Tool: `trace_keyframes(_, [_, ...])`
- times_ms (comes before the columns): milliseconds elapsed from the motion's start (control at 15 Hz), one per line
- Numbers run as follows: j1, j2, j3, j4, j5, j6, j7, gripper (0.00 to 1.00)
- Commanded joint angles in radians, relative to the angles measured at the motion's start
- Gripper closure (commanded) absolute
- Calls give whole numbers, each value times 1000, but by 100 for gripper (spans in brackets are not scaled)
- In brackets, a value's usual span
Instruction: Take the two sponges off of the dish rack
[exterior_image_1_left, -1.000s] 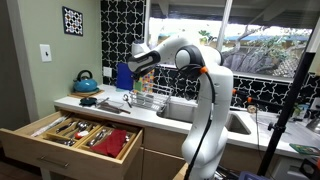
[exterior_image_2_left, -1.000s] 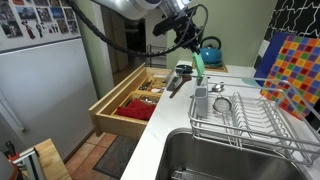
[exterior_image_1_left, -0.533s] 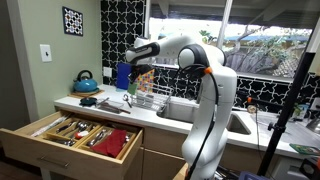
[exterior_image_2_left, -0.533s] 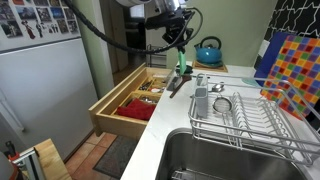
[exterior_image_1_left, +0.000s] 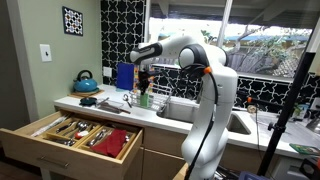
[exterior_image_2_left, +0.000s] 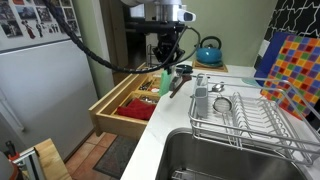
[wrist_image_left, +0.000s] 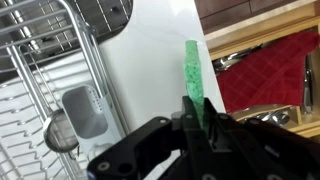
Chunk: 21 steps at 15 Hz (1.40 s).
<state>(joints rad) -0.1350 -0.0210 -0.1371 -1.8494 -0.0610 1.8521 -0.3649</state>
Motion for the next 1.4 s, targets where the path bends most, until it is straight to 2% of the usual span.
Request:
trace_keyframes(0, [-16, 36, -20, -42, 58, -1, -88, 94])
trace_keyframes(200, [-33, 81, -26, -58, 100, 45, -186, 94])
trace_keyframes(733, [-58, 136, -13, -72, 216, 188, -257, 92])
trace_keyframes(800, [-57, 139, -13, -73, 204, 204, -253, 72])
trace_keyframes(867, [-57, 140, -14, -72, 204, 207, -247, 62])
trace_keyframes(1333, [-54, 139, -14, -71, 173, 249, -225, 11])
